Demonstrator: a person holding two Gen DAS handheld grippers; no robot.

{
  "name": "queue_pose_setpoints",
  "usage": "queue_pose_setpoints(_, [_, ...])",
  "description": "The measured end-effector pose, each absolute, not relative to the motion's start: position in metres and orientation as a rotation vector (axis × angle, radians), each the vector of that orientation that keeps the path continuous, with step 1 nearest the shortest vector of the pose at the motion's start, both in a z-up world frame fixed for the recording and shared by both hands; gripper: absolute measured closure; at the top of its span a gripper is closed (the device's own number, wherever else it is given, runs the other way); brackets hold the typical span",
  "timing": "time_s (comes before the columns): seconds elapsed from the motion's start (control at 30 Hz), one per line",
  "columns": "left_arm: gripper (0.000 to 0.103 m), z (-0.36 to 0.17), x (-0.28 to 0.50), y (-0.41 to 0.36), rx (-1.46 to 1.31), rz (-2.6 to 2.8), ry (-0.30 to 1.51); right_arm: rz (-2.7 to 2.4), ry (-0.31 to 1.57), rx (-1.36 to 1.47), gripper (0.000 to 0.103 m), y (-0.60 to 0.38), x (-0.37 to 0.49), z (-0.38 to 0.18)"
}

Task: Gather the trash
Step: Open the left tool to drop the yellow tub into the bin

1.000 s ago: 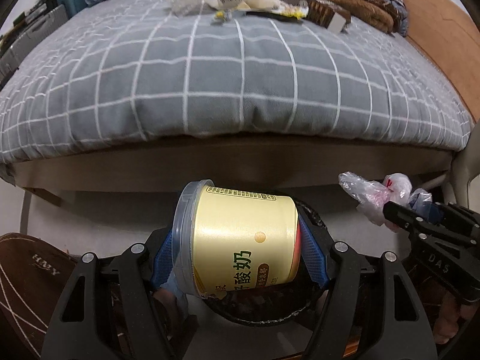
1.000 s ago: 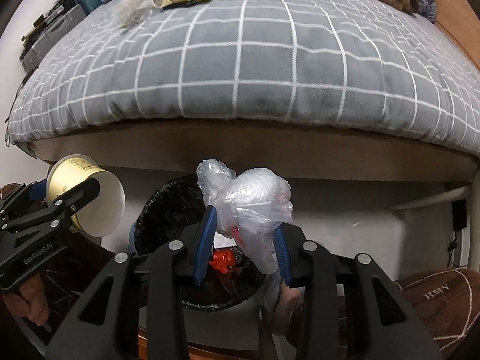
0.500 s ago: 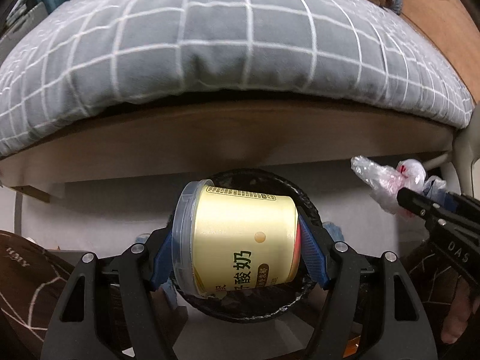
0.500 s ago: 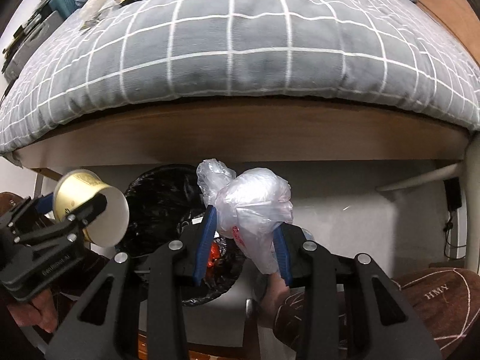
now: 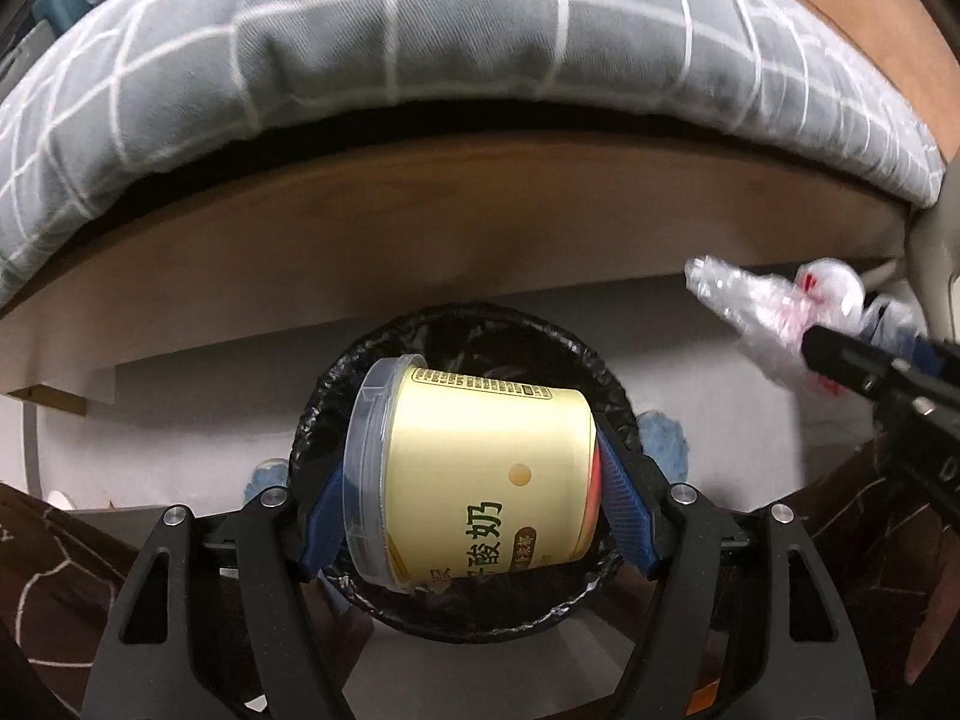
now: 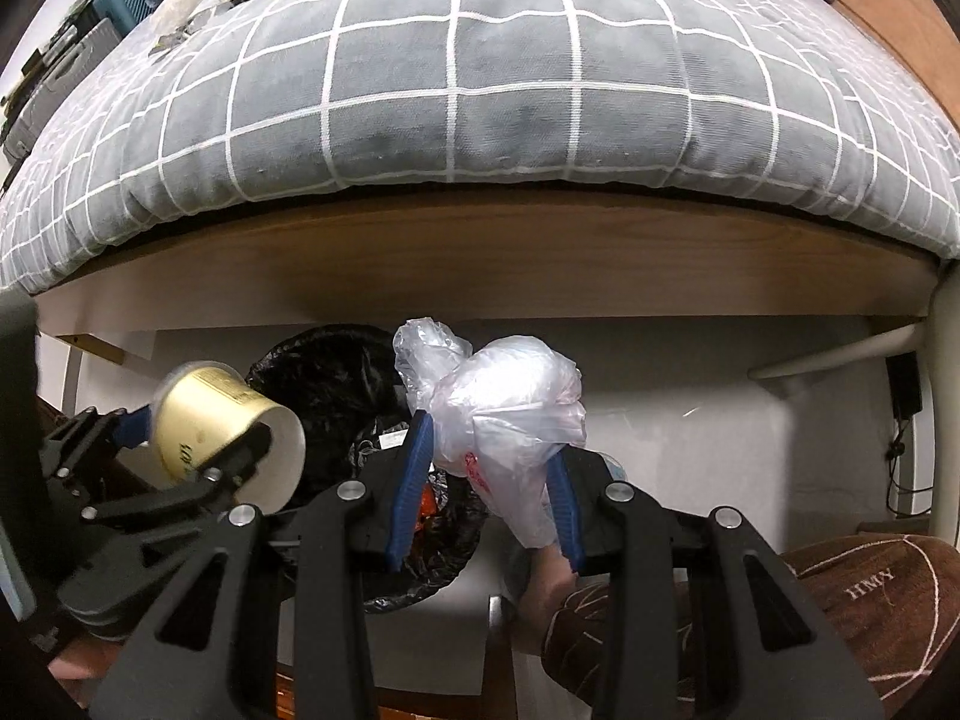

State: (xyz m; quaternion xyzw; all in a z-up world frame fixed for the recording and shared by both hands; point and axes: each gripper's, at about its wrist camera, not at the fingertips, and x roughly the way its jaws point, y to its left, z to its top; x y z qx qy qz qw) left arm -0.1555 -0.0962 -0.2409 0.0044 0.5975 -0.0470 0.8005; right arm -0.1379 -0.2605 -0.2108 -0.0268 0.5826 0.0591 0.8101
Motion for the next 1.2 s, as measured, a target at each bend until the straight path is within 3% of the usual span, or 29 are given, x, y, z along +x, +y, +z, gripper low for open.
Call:
queue_pose_setpoints(0.17, [0.012,-0.248,-0.153,-0.087,-0.012,-0.077,1.302,0.136,1.257,-0.067,0.067,-0.252,-0.137,-0.220])
queue_pose_setpoints(0.33, [0.006,-0.244,-0.155,-0.064,-0.030,-0.036,1.285,0.166,1.269,-0.080,0.067,-0.236,-0.131,-0.225])
queue_pose_setpoints(1.2, [0.006,-0.219,-0.161,0.026,-0.092,0.088,1.259,0.313,1.322,-0.159,0.067,-0.152,-0.133,-0.242])
